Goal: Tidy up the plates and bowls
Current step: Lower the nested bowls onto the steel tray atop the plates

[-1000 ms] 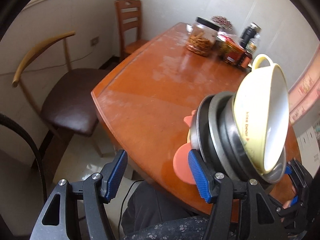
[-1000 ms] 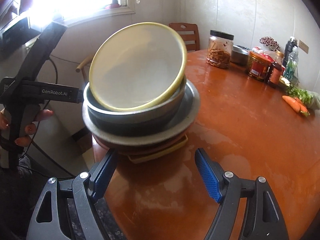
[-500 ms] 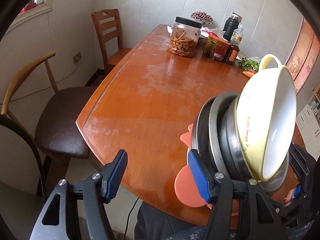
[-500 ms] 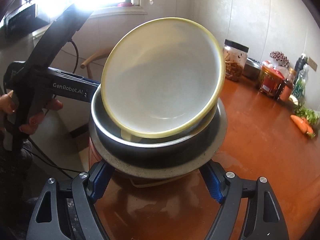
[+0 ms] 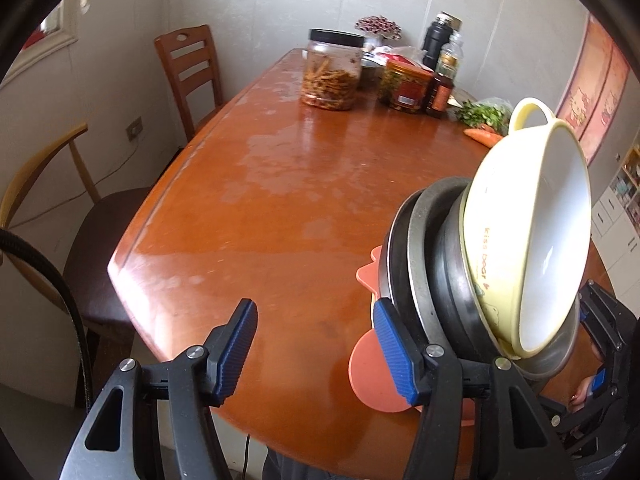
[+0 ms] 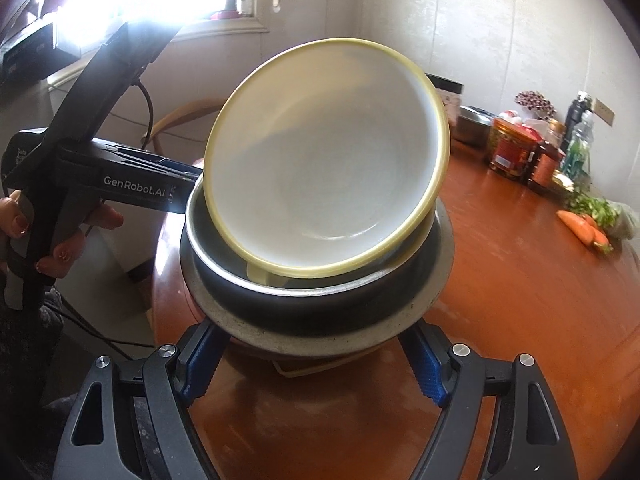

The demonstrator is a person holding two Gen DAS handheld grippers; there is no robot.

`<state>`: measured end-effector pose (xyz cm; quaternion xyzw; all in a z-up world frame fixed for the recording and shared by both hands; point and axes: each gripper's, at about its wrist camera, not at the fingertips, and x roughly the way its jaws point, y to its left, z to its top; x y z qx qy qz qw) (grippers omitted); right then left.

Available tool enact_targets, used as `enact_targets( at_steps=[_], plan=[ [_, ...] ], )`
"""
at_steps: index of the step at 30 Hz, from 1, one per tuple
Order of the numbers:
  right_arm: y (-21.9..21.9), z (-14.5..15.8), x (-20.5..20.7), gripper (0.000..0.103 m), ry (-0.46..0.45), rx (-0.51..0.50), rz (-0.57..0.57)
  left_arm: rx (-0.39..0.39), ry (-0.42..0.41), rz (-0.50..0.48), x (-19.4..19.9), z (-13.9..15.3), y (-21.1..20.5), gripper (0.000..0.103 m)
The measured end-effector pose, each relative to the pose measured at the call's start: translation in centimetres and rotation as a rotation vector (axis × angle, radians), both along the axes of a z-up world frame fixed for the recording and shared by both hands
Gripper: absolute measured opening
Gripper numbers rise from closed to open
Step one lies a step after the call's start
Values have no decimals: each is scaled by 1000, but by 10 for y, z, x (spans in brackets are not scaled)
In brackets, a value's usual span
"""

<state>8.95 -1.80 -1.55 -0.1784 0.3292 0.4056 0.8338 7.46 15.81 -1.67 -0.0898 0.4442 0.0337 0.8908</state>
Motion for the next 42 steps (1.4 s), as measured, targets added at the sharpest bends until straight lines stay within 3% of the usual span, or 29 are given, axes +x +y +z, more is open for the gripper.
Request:
enact_targets(
  at_steps=[21,42],
  plan=[
    [-124,2,15,82,18,57,-244,52,33,-211,60,2,-126,60],
    [-168,0,44,83,28,86,-368,46,43,-231,105,-1,-173,60]
  ],
)
